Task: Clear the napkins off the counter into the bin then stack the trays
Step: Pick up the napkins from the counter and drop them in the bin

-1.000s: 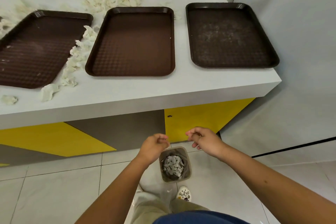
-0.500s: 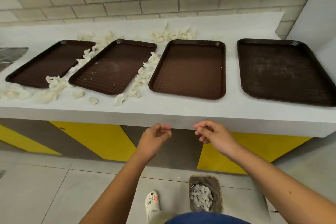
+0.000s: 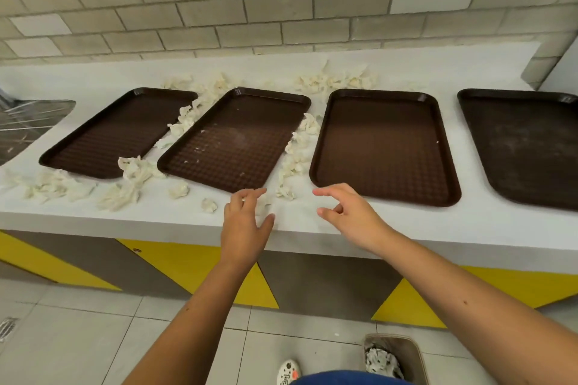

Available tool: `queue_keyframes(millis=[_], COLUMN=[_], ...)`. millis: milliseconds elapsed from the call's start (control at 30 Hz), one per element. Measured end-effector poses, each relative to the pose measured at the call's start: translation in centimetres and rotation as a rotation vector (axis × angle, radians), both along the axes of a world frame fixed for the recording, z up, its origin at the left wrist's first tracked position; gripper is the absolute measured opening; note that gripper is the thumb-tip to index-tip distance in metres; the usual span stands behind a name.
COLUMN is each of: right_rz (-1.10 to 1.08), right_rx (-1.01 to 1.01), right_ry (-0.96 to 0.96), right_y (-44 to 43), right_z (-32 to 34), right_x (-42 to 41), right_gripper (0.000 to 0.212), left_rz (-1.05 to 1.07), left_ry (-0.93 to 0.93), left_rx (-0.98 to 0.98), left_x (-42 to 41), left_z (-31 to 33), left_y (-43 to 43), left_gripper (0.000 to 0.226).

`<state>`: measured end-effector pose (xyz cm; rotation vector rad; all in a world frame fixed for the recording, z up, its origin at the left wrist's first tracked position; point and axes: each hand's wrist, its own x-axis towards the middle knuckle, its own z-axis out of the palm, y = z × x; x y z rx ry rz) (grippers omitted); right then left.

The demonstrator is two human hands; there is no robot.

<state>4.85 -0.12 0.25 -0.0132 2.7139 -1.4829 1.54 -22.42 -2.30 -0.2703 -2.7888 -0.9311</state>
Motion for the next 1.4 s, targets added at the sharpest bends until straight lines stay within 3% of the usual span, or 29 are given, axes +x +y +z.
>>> queue_keyframes(millis=[167,233,367,467,600,733,967,1200,1400], right_rz=[0.072,0.087,0.124,0.084,0.043,-0.024,0.147,0.178,0.126], right_rx=[0.268,0.333,0.503,0.498,0.417,0.316,0.527,0.667,0.719], right_ry=[0.006,0.016,0.033,0.056,0.027,0.03,0.192,0.154,0.186], right_y=[-3.7,-4.7,-6.0,-6.2,-5.6,-5.0,-6.0,-7.3,-7.1], right_z=[-0.9,-1.4,-2.5,-3.0,-3.2,-3.0,-2.7,-3.2,-4.0], right_x=[-4.6,-6.0,-7.1,-7.1,-6.6,-5.8,-5.5,-6.7,-6.0], right_gripper=[0.049,0.052,0.047,0.036,0.024,0.01,0.014,0.019,0.018], left_rz=[-0.128,-0.176,-0.266,-0.293,-0.304,-0.302,-0.325,-0.298,-0.233], left_ry=[-0.121,-0.08,-0.014,-0.021,-0.035,-0.05,-0.148,-0.158,-0.158], left_rx=[-0.146,-0.226,-0.285,-0.283,-0.205,0.022,0.229,0.286,0.198], left_x=[-3.6,-4.4,-5.3,-5.5,-5.7,-5.7,-5.9,-5.9,-5.8], left_z=[-0.6,-0.9,-1.6,-2.0,-2.4,-2.5,-2.2,-2.0,-1.6], left_y=[-1.3,-1.4,-1.7,-1.8,-2.2,-2.6,-2.8,-2.8,-2.3], left_gripper=[0.054,0.049,0.041,0.037,0.034,0.029,0.012,0.016,0.018])
